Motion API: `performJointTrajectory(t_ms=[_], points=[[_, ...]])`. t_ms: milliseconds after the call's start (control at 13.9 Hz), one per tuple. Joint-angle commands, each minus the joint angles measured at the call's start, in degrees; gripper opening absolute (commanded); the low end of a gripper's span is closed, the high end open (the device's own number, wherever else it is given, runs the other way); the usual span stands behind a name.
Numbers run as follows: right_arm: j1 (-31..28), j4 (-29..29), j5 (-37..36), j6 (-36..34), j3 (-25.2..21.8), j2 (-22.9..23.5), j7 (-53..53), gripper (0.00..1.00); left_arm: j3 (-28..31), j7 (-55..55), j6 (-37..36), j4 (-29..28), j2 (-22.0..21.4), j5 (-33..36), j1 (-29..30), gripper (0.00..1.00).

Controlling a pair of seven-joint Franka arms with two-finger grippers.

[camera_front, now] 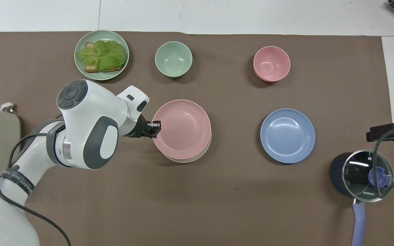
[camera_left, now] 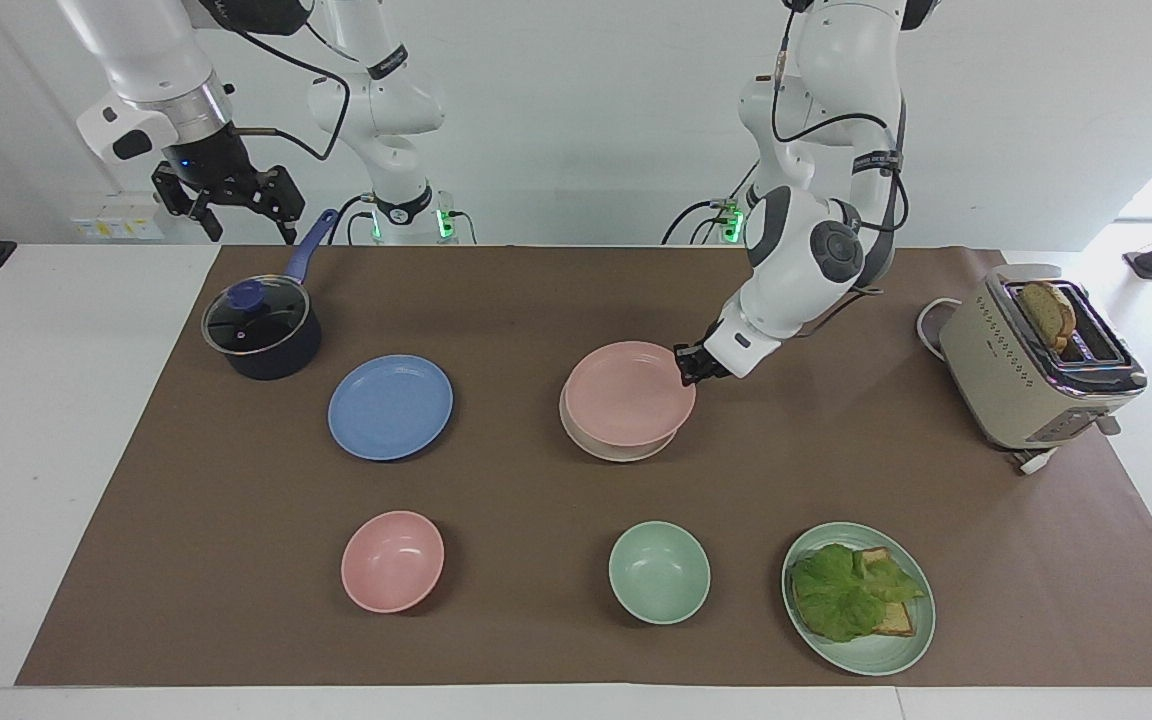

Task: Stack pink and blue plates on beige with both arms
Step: 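Carry the pink plate with the left gripper onto the beige plate, then release the pink plate while the right gripper reaches the blue plate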

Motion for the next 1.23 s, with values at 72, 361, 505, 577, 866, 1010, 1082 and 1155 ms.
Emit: performJointTrajectory(t_ms=[72,361,505,577,866,1010,1082,1155], points=[[-0.65,-4.27,-0.54,4.96,0.54,0.14,-1.16,1.00,1.01,-0.20,1.43,-1.56,0.39,-1.20,-0.95,0.00],[-0.48,-8.48,-0.19,9.88,0.46,2.33,-2.38,1.00,1.01,-0.20,3.09,-1.48,0.56,-1.11,-1.48,0.92],[-0.74,-10.94,-0.19,13.58,0.46,3.12,-3.53,1.00,1.01,-0.11,3.36,-1.39,0.56,-1.11,-1.74,0.97],[-0.74,-11.83,-0.19,14.11,0.46,4.08,-4.23,1.00,1.01,-0.20,3.27,-1.13,0.65,-1.11,-1.74,1.00],[-0.83,-16.92,-0.19,23.50,0.46,8.04,-5.20,1.00,1.80,0.06,1.87,-0.51,0.31,0.81,-0.69,1.00],[-0.91,-18.86,-0.01,26.67,0.46,8.84,-7.04,1.00,3.03,0.06,-2.77,1.67,-1.19,7.38,1.41,1.00],[-1.79,-19.39,0.08,27.47,0.46,9.28,-7.14,1.00,3.12,0.32,-5.49,3.25,-1.19,10.02,3.51,1.00],[-2.66,-19.57,0.25,28.52,0.46,11.11,-7.48,1.00,3.04,0.68,-6.65,4.40,-1.28,11.79,5.96,1.00]])
